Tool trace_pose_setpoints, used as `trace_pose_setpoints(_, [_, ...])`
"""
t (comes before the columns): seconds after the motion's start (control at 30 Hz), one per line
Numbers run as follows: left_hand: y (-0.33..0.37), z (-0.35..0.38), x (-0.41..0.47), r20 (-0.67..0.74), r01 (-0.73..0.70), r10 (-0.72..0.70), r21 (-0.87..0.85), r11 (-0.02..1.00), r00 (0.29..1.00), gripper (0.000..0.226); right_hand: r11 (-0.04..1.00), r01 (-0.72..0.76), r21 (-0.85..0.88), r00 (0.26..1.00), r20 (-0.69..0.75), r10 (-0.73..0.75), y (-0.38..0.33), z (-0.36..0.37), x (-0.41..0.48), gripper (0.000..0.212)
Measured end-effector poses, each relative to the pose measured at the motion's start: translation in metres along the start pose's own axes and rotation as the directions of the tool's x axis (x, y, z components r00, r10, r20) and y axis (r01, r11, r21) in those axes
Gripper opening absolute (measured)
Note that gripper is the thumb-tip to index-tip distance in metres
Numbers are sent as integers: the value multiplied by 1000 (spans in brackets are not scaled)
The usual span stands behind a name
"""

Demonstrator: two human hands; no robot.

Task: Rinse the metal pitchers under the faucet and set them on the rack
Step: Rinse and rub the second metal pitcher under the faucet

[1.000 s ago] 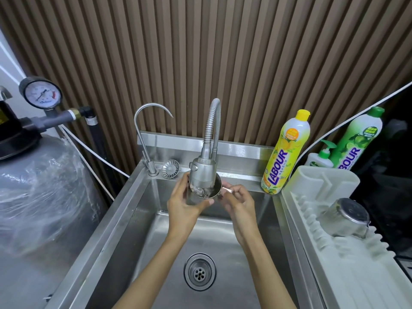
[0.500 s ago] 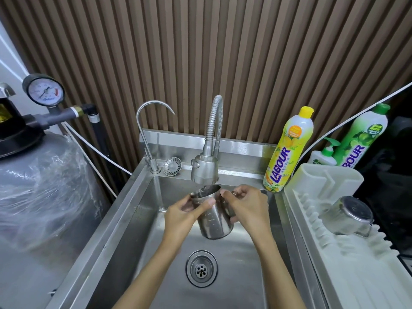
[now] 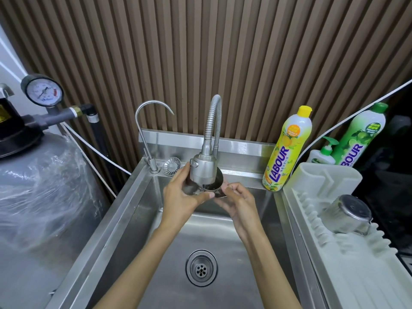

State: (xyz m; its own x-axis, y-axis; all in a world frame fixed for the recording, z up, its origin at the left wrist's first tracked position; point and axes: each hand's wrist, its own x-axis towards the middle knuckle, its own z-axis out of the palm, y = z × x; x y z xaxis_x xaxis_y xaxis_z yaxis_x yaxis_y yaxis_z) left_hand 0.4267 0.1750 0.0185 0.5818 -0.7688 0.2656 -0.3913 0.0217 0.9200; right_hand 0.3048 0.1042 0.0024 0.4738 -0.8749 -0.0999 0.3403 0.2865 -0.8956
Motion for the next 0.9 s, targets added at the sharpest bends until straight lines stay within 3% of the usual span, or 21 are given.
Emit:
trace_pose_setpoints(0.13, [14, -5, -7, -115, -36, 64, 230, 972, 991, 84, 998, -59, -16, 998, 31, 59, 3, 0, -1, 19])
trace_pose_setpoints(0.27, [18, -6, -13, -120, 47, 7, 446, 894, 993, 80, 977, -82, -199, 997, -31, 77, -5, -1, -6, 19])
trace_pose_setpoints(0.33, [18, -6, -15, -99, 91, -58, 371, 924, 993, 66, 944, -60, -323, 996, -80, 36, -13, -3, -9, 21])
trace_pose_setpoints(0.43, [10, -3, -18, -19, 159, -158, 112, 981, 987, 29, 820, 16, -573, 984, -136, -115, -23, -6, -11, 28])
trace_pose_setpoints(0.53, [-8, 8, -18, 127, 255, -237, -151, 955, 963, 31, 573, 105, -813, 942, -102, -318, -27, -5, -11, 30])
trace_pose_setpoints(0.6, [-19, 16, -17, 170, 288, -247, -290, 913, 954, 40, 501, 161, -851, 921, -53, -387, -28, -3, -12, 31])
trace_pose_setpoints(0.67, [-25, 23, -14, 164, 264, -216, -382, 886, 963, 50, 573, 224, -788, 913, -36, -406, -25, -1, -11, 34])
trace_pose_setpoints(0.77, [-28, 26, -9, 84, 189, -169, -425, 885, 982, 71, 786, 263, -560, 939, -39, -342, -13, -5, -2, 31])
trace_pose_setpoints(0.83, [-27, 23, -5, 22, 129, -131, -388, 912, 991, 81, 924, 205, -322, 975, -16, -221, -1, -9, 5, 26])
trace_pose_setpoints(0.9, [-25, 18, -3, -25, 48, -56, -245, 968, 998, 81, 997, 74, -17, 995, 67, -73, 11, -12, 11, 23])
